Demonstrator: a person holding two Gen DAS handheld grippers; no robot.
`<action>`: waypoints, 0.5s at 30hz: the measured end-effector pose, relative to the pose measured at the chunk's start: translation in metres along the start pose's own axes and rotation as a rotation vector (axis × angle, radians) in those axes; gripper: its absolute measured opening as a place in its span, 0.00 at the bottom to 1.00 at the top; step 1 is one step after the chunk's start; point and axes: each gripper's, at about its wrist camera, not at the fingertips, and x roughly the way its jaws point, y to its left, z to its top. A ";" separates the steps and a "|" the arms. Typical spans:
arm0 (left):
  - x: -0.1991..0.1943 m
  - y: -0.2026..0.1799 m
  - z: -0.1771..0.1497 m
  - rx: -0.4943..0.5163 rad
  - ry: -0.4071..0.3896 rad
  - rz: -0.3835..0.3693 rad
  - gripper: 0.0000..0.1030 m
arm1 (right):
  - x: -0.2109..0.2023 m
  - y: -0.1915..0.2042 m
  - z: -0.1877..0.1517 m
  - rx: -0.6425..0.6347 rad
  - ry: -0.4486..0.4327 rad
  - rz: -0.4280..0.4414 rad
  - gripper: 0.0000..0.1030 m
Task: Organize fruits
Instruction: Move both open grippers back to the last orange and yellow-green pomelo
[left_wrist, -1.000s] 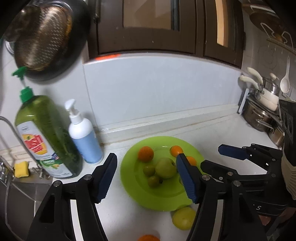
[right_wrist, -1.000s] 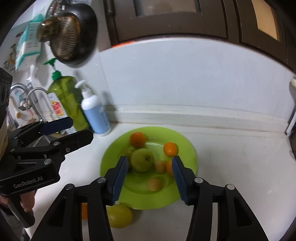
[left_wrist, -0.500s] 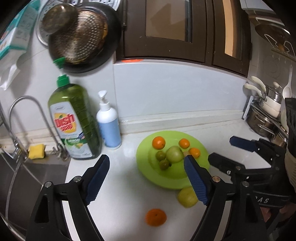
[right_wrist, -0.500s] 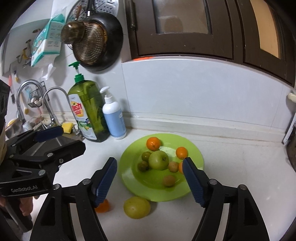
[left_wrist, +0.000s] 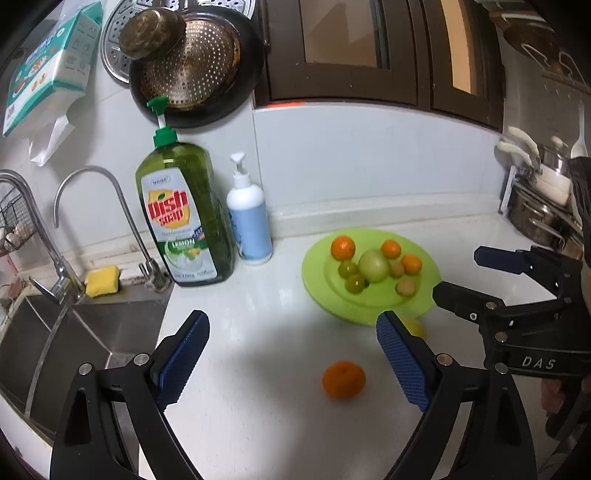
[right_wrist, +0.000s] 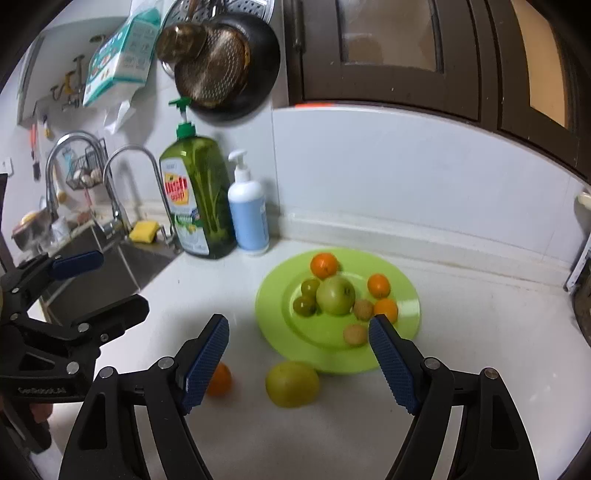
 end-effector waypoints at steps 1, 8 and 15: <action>0.001 -0.001 -0.004 0.003 0.006 -0.002 0.90 | 0.001 0.001 -0.004 -0.006 0.010 -0.001 0.76; 0.015 -0.006 -0.031 0.003 0.064 -0.049 0.90 | 0.011 0.002 -0.022 -0.023 0.072 0.005 0.76; 0.031 -0.012 -0.051 0.031 0.106 -0.072 0.89 | 0.025 0.003 -0.040 -0.051 0.128 -0.010 0.76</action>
